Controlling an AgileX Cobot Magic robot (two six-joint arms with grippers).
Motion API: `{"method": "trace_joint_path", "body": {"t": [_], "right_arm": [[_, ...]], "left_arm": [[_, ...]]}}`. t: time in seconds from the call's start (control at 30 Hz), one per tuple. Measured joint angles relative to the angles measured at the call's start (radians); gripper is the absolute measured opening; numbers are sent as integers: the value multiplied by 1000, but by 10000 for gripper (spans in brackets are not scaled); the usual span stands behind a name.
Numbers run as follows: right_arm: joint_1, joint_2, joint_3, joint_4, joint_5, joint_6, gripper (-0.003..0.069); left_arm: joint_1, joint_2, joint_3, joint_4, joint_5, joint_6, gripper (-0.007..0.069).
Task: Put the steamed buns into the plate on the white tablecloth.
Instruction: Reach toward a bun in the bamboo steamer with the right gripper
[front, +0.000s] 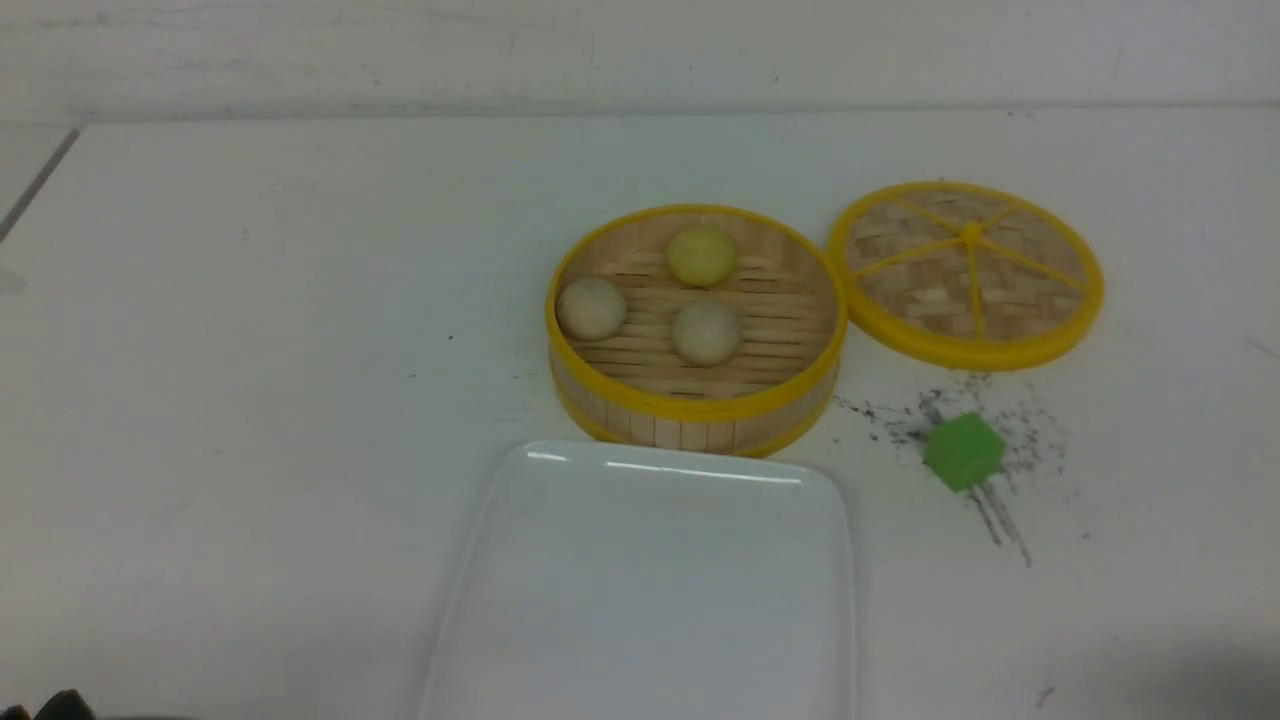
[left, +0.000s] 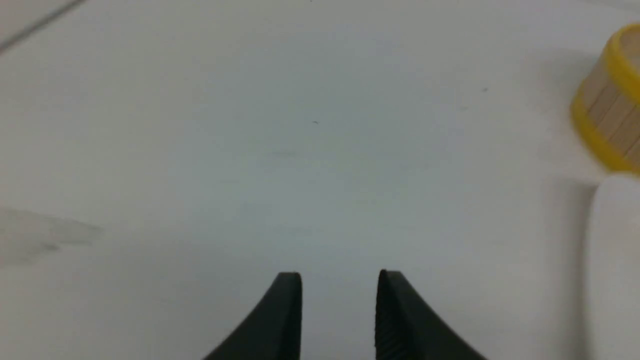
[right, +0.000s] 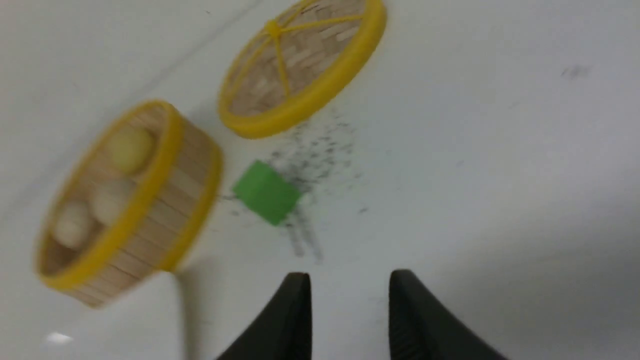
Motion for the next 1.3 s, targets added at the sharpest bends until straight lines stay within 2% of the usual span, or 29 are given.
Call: {"method": "trace_joint_path", "body": {"t": [0.1,0.23,0.33,0.5,0.6,0.73,0.8,0.83,0.9,0.93,1.0,1.1,1.13,1.17,1.2,1.23,1.3], "right_arm": [[0,0,0,144,-13,81,240],[0,0,0,214,-38,108,240],[0,0,0,219,-37,108,240],[0,0,-38,226,-58,49,232],[0,15,-165,202,-72,-81,155],[0,151,-362,98,0,-300,-2],[0,257,-438,19,83,-385,-10],[-1,357,-484,-46,174,-417,-8],[-2,435,-513,-87,245,-423,-4],[-3,565,-557,-130,359,-423,-1],[-5,709,-610,-142,463,-428,1],[-5,909,-698,-78,542,-502,3],[-5,984,-729,-33,554,-563,4],[-5,1008,-748,-13,557,-586,5],[-5,1100,-791,80,562,-685,7],[-5,1100,-797,93,562,-685,8],[0,1247,-877,238,564,-821,14]], "left_arm": [[0,0,0,-235,-42,-237,241],[0,0,0,-460,-86,-476,241],[0,0,0,-520,-100,-531,241],[0,0,0,-531,-182,-542,239],[0,0,-90,-482,-157,-457,207],[0,71,-318,-371,-44,-253,117],[0,152,-413,-318,54,-165,68],[0,253,-471,-280,150,-80,34],[0,307,-498,-263,212,-41,20],[0,423,-549,-239,358,23,2],[0,565,-595,-233,500,94,2],[0,720,-652,-234,595,188,2],[0,781,-675,-239,613,231,2],[0,781,-679,-240,614,231,2],[0,832,-707,-254,617,271,2],[0,837,-707,-256,617,276,2],[0,882,-740,-283,614,302,2]]}}
